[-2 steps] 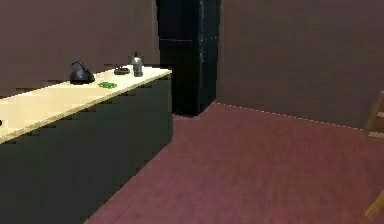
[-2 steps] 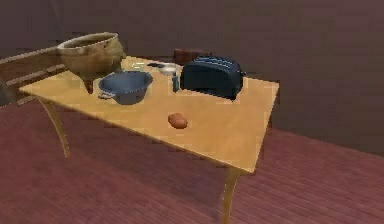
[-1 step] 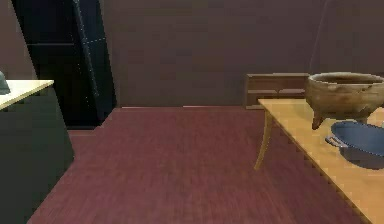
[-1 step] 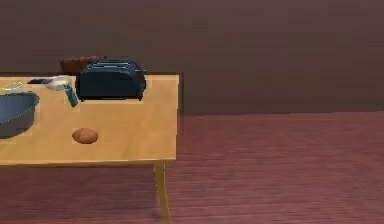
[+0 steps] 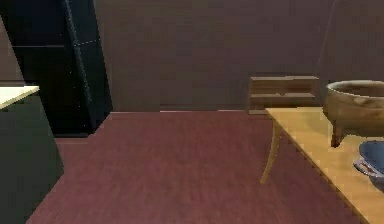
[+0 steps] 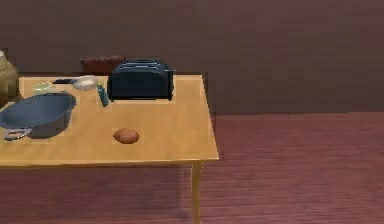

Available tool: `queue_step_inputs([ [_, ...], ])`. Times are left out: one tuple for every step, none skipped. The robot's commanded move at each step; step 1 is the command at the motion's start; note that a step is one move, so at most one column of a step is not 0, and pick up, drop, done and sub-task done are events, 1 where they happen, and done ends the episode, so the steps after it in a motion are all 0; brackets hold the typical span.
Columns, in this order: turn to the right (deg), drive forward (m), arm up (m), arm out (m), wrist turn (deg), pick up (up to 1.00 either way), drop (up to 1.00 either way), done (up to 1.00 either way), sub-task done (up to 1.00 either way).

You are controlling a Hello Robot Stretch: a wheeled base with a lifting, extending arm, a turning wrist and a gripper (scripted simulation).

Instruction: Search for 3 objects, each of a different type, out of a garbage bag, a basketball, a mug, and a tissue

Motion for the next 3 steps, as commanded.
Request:
queue_step_inputs([
  [18.0, 0.0, 0.0, 0.0, 0.0, 0.0, 0.0, 0.0, 0.0],
  [0.0, 0.35, 0.0, 0.0, 0.0, 0.0, 0.0, 0.0, 0.0],
  [42.0, 0.0, 0.0, 0.0, 0.0, 0.0, 0.0, 0.0, 0.0],
])
